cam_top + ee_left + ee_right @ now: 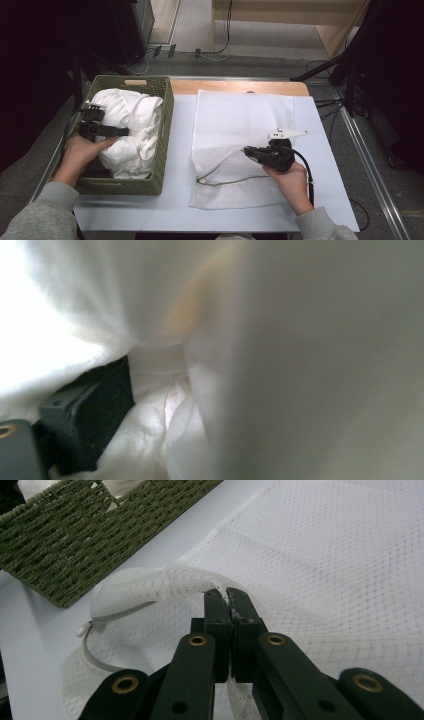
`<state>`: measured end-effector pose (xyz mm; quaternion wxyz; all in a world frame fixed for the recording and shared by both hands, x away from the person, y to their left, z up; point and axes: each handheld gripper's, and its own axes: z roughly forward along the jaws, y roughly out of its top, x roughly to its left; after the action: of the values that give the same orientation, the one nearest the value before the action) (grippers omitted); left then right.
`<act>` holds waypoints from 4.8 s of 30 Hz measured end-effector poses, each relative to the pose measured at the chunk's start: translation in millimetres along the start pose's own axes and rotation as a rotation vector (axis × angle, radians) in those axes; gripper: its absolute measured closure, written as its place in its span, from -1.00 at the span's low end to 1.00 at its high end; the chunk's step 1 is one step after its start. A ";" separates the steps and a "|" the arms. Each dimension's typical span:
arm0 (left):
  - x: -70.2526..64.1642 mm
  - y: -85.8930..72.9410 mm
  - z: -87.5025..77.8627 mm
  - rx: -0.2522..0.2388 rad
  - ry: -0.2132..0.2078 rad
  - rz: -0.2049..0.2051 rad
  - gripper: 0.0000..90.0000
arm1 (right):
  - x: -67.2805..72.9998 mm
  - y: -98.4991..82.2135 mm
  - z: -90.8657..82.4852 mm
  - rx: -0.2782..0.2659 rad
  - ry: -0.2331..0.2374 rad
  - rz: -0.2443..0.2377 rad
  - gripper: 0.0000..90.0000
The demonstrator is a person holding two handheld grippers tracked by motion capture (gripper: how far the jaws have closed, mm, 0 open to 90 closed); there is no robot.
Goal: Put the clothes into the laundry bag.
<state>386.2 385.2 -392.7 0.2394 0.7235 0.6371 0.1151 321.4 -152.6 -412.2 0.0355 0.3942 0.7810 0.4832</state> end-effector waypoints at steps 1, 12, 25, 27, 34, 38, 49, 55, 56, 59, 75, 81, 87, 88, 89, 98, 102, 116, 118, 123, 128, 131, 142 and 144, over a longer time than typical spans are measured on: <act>0.1 -0.2 3.0 0.006 0.000 -0.025 -0.99 | 0.1 0.0 0.1 0.001 -0.001 0.001 0.98; -0.9 -1.6 37.2 0.067 0.049 -0.040 -0.95 | 0.5 0.0 -0.2 0.004 -0.003 -0.004 0.98; -8.3 0.8 28.5 0.070 -0.099 -0.016 0.39 | 0.4 0.6 0.2 0.002 -0.002 -0.011 0.98; -8.3 5.6 19.2 0.051 -0.195 -0.041 0.44 | 0.4 0.7 -0.3 0.002 -0.004 -0.005 0.98; -20.7 31.6 -45.2 -0.089 -0.281 0.007 0.48 | -1.4 1.1 -1.5 -0.002 -0.002 0.002 0.98; -29.0 51.4 -86.2 -0.129 -0.276 0.084 0.48 | -0.7 2.0 -2.6 -0.014 0.001 0.007 0.98; -72.8 89.2 -184.4 -0.247 -0.309 0.310 0.48 | -0.5 5.6 -5.2 -0.035 0.007 0.017 0.98; -105.4 100.1 -225.2 -0.261 -0.350 0.446 0.47 | -1.2 8.1 -6.5 -0.045 0.004 0.025 0.98; -111.3 101.2 -230.1 -0.264 -0.356 0.463 0.47 | -1.1 8.8 -6.4 -0.047 0.005 0.025 0.98; -129.7 104.3 -241.9 -0.261 -0.400 0.496 0.47 | -0.1 12.0 -5.6 -0.050 0.001 0.023 0.98; -228.9 112.2 -256.3 -0.234 -0.560 0.679 0.46 | 3.4 38.0 -5.2 -0.075 -0.007 -0.002 0.98; -268.2 107.8 -261.6 -0.235 -0.631 0.765 0.45 | 1.9 40.0 -6.1 -0.076 -0.006 0.007 0.98; -280.3 89.0 -233.9 -0.196 -0.686 0.799 0.44 | 1.3 38.4 -9.2 -0.077 -0.005 0.013 0.98; -280.5 83.7 -225.9 -0.182 -0.691 0.799 0.44 | 0.0 38.1 -9.6 -0.077 -0.005 0.012 0.98; -280.3 80.7 -220.9 -0.170 -0.698 0.798 0.44 | -0.7 37.8 -10.1 -0.072 -0.003 0.019 0.98; -273.2 45.9 -165.1 -0.086 -0.704 0.809 0.44 | -2.2 38.5 -8.3 -0.071 -0.007 0.027 0.98; -271.2 29.6 -143.9 -0.069 -0.704 0.823 0.44 | -1.6 40.2 -9.6 -0.080 0.005 0.046 0.99; -282.8 -21.5 -90.5 -0.033 -0.696 0.875 0.43 | 0.9 54.0 -22.4 -0.115 -0.015 0.058 1.00; -282.3 -25.2 -85.2 -0.028 -0.696 0.873 0.43 | 0.6 56.6 -26.0 -0.129 -0.010 0.071 1.00; -277.6 -27.3 -78.3 -0.031 -0.651 0.867 0.43 | 5.5 65.5 -42.1 -0.177 -0.010 0.061 1.00; -260.7 -9.1 -88.4 -0.090 -0.590 0.804 0.43 | 7.8 70.9 -58.3 -0.229 -0.007 0.053 1.00; -257.3 -3.4 -90.0 -0.115 -0.576 0.785 0.43 | 8.1 69.1 -55.0 -0.224 -0.002 0.055 1.00; -290.2 -23.8 -52.0 -0.065 -0.595 0.825 0.43 | 1.1 55.2 -32.4 -0.167 -0.015 0.086 1.00; -295.8 -27.3 -44.8 -0.058 -0.602 0.813 0.43 | -1.7 53.8 -32.5 -0.166 -0.015 0.110 1.00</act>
<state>293.6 107.2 -326.7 0.3682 0.9073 0.2031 0.0030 339.7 -165.3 -353.5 0.0475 0.4359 0.7152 0.5443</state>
